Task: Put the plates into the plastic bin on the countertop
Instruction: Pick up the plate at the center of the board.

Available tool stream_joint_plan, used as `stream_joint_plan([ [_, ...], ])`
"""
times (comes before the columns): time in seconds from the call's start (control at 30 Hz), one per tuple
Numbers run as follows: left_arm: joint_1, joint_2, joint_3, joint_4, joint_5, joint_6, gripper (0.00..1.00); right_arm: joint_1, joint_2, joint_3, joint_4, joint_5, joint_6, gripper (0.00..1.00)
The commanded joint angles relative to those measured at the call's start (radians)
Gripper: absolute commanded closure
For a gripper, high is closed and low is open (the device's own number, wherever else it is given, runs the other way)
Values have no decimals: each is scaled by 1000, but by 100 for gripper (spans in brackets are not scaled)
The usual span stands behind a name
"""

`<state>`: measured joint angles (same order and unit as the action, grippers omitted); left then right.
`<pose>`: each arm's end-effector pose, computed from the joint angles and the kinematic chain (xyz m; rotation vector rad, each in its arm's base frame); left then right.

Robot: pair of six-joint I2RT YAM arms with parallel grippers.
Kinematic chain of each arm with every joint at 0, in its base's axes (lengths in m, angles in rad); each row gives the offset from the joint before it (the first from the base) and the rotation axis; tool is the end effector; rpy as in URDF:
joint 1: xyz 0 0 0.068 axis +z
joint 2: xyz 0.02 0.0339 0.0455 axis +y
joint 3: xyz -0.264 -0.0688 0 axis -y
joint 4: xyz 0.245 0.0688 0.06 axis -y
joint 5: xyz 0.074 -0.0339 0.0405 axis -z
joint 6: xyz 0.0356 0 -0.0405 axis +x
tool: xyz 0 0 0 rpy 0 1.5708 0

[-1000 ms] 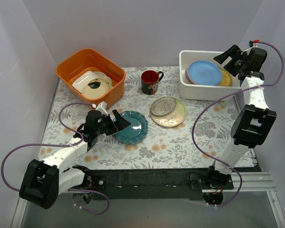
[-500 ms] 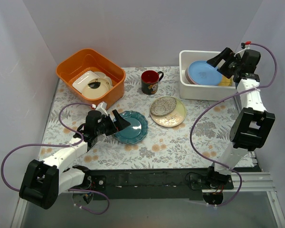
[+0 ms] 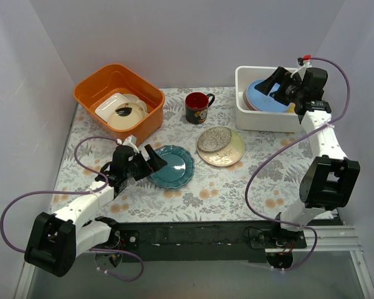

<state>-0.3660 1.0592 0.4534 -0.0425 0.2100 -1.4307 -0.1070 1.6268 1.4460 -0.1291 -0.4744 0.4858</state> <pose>0.1963 -0.0832 0.1878 -1.1498 2.2084 -1.1300 0.3867 -0.0252 0.3598 0.2315 1.8916 0.7035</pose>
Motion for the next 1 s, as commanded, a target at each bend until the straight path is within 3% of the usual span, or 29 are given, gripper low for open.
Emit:
stream_joint_plan([
  [0.0,-2,-1,50,-72,-80,-25,2,47,-64,-30,5,-20,-32,2],
  [0.57,-2,27,57,-178,-244,-59,2,234,-71,-81,-20,-21,-50,2],
  [0.97,-2,7,-59,-28,-162,-92,7,319,-41,-119,6,-58,-35,3],
])
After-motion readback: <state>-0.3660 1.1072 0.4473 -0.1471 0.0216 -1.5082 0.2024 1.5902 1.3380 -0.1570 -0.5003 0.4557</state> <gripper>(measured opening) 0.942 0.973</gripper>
